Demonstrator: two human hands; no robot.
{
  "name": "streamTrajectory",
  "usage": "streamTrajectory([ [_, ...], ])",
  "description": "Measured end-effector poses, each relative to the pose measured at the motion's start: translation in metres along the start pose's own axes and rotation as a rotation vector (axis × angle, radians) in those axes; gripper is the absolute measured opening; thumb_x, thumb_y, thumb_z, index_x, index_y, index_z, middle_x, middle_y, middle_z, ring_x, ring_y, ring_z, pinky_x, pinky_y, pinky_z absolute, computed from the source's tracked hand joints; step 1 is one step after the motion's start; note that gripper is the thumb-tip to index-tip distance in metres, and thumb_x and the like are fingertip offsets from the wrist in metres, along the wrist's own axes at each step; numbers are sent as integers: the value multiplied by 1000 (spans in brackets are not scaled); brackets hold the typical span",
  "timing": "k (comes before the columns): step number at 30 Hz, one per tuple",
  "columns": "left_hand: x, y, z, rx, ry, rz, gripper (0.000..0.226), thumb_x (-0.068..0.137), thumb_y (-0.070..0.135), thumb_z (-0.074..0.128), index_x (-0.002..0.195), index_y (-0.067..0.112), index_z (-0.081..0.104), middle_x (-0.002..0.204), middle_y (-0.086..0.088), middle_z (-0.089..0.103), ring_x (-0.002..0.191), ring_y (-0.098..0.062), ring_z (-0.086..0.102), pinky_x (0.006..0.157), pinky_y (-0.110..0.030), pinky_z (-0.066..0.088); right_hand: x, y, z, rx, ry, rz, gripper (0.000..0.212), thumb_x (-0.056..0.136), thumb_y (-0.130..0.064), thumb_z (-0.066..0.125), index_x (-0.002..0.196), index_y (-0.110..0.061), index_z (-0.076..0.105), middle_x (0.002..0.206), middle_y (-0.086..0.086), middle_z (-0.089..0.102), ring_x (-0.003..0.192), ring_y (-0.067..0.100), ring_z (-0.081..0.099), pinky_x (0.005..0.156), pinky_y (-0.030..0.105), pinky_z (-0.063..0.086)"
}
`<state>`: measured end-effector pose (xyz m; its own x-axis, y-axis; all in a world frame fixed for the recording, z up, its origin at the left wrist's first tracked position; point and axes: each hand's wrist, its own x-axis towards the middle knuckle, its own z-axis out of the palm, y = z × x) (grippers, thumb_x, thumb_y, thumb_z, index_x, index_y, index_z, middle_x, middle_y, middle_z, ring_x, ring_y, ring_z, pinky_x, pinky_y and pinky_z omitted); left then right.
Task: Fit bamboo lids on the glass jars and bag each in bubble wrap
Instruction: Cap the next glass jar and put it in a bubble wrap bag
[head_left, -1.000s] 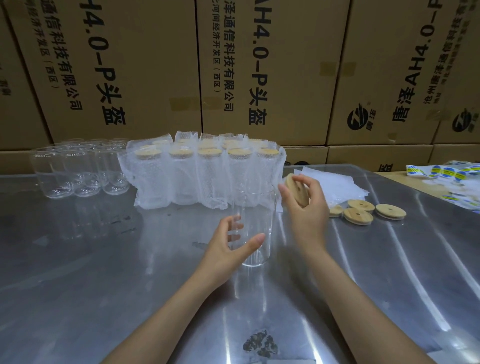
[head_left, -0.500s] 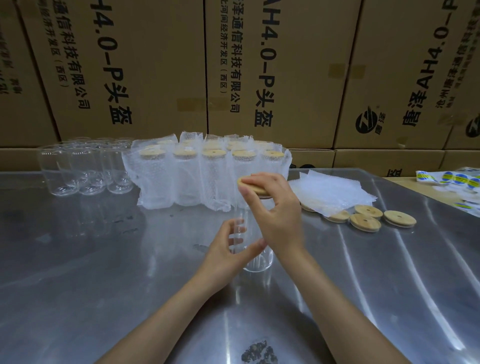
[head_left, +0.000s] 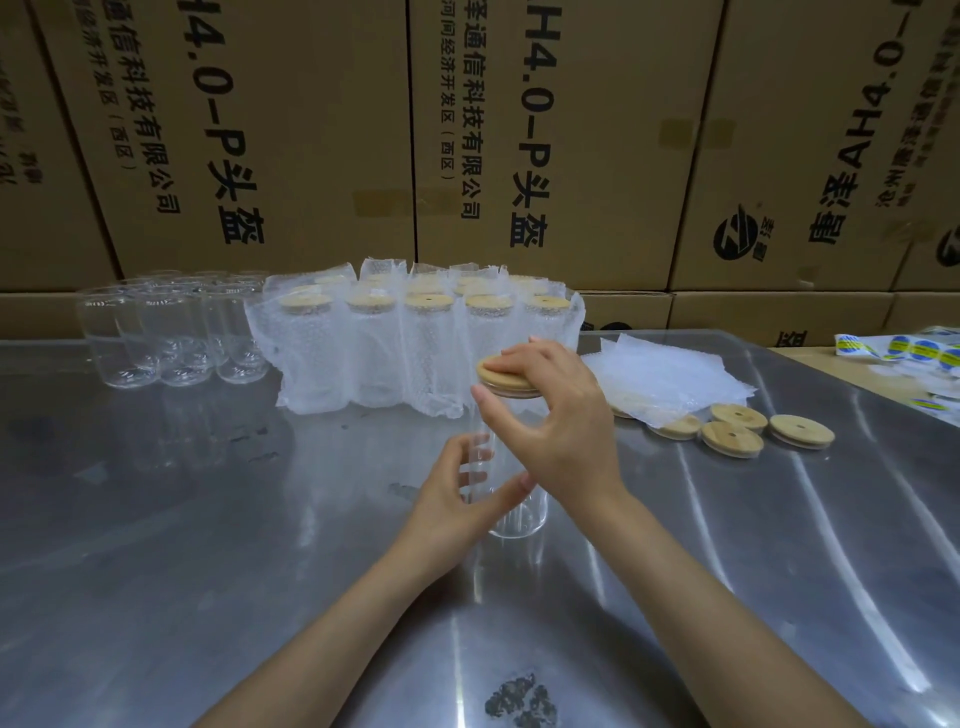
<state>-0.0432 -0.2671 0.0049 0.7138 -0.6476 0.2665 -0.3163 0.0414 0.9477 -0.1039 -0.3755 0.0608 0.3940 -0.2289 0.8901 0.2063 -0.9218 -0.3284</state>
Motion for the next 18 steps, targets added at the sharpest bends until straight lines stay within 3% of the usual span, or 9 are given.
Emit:
streamTrajectory([
  [3,2,-2,0,2,0,0,80,54,59,70,121,22,49,126,5,55,111,-5,55,85,-23,51,-7,6,2,24,0,-10,28,88,-40,60,104,-18,68,111,-9,61,115,7,52,98,37,45],
  [6,1,-3,0,5,3,4,78,51,63,69,119,32,47,123,11,54,110,-2,54,78,-14,46,-14,19,3,129,-15,14,36,95,-47,43,124,-29,54,128,-19,48,127,0,41,105,22,35],
  [9,1,-3,0,5,7,7,73,56,59,70,121,34,47,121,14,54,110,0,54,74,-9,46,-20,48,-1,130,87,252,42,99,-47,35,138,-32,41,137,-19,42,129,-3,36,103,12,29],
  [11,1,-4,-1,13,7,7,74,57,58,69,123,32,47,122,14,54,111,-2,55,75,-10,46,-25,80,-7,-93,53,518,42,100,-38,42,138,-21,44,143,-5,43,132,7,33,104,20,28],
  [13,1,-4,-1,13,1,6,70,58,57,69,120,34,47,122,13,54,112,-4,55,78,-12,46,-29,106,-11,-358,-155,765,42,99,-33,45,137,-14,49,152,5,34,140,22,23,113,36,22],
  [18,1,-3,-2,14,-10,5,67,56,58,68,116,38,46,121,15,54,110,0,54,76,-10,45,-20,124,-10,-645,-454,878,40,97,-32,41,131,-16,57,162,5,12,148,25,1,117,53,4],
])
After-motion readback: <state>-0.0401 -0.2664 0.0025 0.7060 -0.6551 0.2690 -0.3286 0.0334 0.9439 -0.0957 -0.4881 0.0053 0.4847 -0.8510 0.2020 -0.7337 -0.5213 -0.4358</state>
